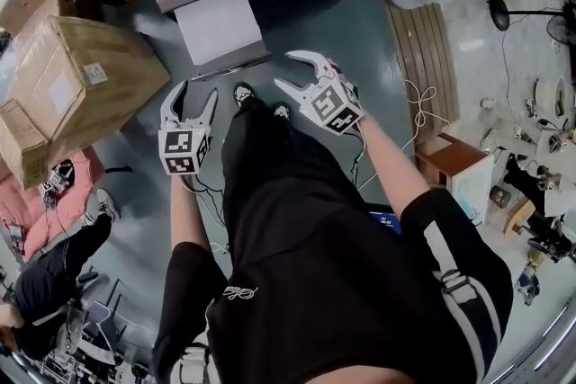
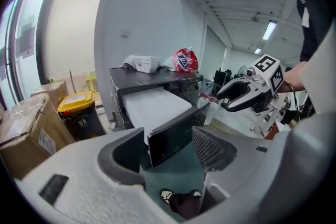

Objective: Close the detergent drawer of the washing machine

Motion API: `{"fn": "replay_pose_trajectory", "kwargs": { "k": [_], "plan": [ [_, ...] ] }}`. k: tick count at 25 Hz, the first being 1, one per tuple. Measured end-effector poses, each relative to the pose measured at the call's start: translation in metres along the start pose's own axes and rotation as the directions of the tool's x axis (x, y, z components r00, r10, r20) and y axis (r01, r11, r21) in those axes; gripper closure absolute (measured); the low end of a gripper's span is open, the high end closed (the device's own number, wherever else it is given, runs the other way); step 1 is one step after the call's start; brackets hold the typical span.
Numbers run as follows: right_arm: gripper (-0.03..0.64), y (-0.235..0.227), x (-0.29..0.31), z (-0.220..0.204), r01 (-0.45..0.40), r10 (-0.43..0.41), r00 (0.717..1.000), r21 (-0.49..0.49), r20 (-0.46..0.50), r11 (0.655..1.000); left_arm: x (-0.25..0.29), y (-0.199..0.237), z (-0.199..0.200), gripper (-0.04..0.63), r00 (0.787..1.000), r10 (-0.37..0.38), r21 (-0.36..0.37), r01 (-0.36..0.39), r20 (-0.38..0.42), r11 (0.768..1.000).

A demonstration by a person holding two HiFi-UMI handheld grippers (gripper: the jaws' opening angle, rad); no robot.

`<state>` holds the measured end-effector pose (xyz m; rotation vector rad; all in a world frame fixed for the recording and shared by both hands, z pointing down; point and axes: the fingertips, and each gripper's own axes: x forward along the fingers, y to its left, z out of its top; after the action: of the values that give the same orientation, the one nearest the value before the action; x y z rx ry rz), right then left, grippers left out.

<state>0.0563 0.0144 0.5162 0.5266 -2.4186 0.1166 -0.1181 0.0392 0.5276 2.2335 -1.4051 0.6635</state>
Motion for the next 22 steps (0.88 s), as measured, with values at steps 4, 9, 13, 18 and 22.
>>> {"fn": "replay_pose_trajectory", "kwargs": {
  "k": [4,9,13,18,22],
  "plan": [
    [0.376,0.000,0.013,-0.004,-0.011,0.010,0.999,0.026,0.035,1.000,0.010,0.004,-0.010,0.287,1.000,-0.019,-0.031,0.019,0.017,0.999],
    [0.370,-0.006,0.035,-0.010,0.005,-0.006,1.000,0.037,0.027,0.999,0.024,0.004,-0.021,0.279,0.999,-0.046,-0.015,0.046,0.002,0.999],
    [0.366,-0.008,0.048,-0.007,0.001,-0.009,0.996,0.098,0.085,0.995,0.033,0.005,-0.016,0.273,0.997,-0.061,-0.044,0.063,0.051,0.997],
    [0.380,-0.003,0.059,-0.005,-0.012,-0.004,0.994,0.147,0.109,0.989,0.040,0.006,-0.011,0.276,0.994,-0.052,-0.086,0.060,0.100,0.994],
    [0.439,-0.007,0.065,-0.005,0.013,-0.036,0.991,0.181,0.126,0.983,0.039,0.013,-0.010,0.333,0.994,-0.005,-0.120,0.019,0.113,0.993]
  ]
}}
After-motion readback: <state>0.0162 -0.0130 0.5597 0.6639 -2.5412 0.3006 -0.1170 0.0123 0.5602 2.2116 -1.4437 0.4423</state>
